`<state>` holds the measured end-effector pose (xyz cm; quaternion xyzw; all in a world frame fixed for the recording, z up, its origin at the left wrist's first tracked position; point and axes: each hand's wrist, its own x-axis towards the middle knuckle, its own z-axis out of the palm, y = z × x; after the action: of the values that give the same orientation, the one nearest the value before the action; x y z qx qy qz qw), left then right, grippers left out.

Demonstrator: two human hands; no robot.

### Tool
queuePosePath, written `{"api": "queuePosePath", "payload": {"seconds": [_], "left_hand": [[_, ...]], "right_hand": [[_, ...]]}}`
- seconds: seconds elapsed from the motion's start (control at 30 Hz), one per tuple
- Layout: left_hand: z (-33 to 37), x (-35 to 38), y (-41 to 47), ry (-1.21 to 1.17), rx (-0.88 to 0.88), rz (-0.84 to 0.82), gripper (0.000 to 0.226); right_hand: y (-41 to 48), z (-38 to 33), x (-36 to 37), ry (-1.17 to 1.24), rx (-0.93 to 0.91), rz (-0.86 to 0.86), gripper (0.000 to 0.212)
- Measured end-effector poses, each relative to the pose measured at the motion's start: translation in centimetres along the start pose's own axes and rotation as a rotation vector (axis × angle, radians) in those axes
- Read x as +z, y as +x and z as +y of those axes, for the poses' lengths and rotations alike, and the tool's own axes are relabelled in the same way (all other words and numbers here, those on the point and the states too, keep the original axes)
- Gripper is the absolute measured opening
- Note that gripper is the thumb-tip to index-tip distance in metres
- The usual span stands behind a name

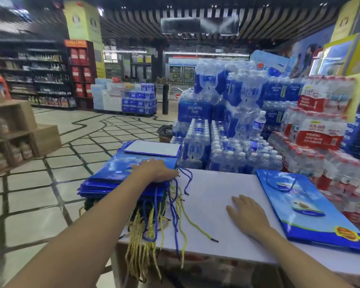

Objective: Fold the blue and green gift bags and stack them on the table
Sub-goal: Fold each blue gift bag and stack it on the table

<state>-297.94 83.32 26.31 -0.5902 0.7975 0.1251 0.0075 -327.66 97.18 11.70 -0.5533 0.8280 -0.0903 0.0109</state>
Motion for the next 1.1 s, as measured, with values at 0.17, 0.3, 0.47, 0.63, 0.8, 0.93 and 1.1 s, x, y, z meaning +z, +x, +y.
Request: {"api": "queuePosePath", "payload": {"seconds": [0.17,0.3,0.47,0.63,0.8,0.93,1.1], "left_hand": [[2.6,-0.2,-1.6,-0.098,0.080,0.137,0.098],[6.8,-0.4,-3.3,-0.091,0.184,0.235,0.091],[11.1,0.7,-5.1,-0.114,0.306,0.262,0.070],[12.1,1.4,-5.0,-0.158,0.487,0.230,0.055],[11.6,4.7,-3.2,-0.093,0.611,0.149,0.051],[10.5,10.9,-2.0,-0.061,0.645,-0.007,0.049],[9.5,15.0,-2.1,0.126,0.671,-0.030,0.054]], "right_hand": [[0.2,-4.4,-4.4,0.622,-0.003,0.089,0.040],[1.5,-10.1,-11.5,1.743,0.133,-0.362,0.043],[3.6,-10.1,-14.1,1.701,0.175,-0.297,0.018],[3.5,-4.0,-15.0,1.499,0.237,-0.097,0.012],[2.1,2.6,-13.3,1.281,0.267,-0.121,0.031],[2.3,5.4,-9.4,0.804,0.255,-0.051,0.021],[1.8,6.9,-7.9,0.362,0.129,-0.091,0.031]]}}
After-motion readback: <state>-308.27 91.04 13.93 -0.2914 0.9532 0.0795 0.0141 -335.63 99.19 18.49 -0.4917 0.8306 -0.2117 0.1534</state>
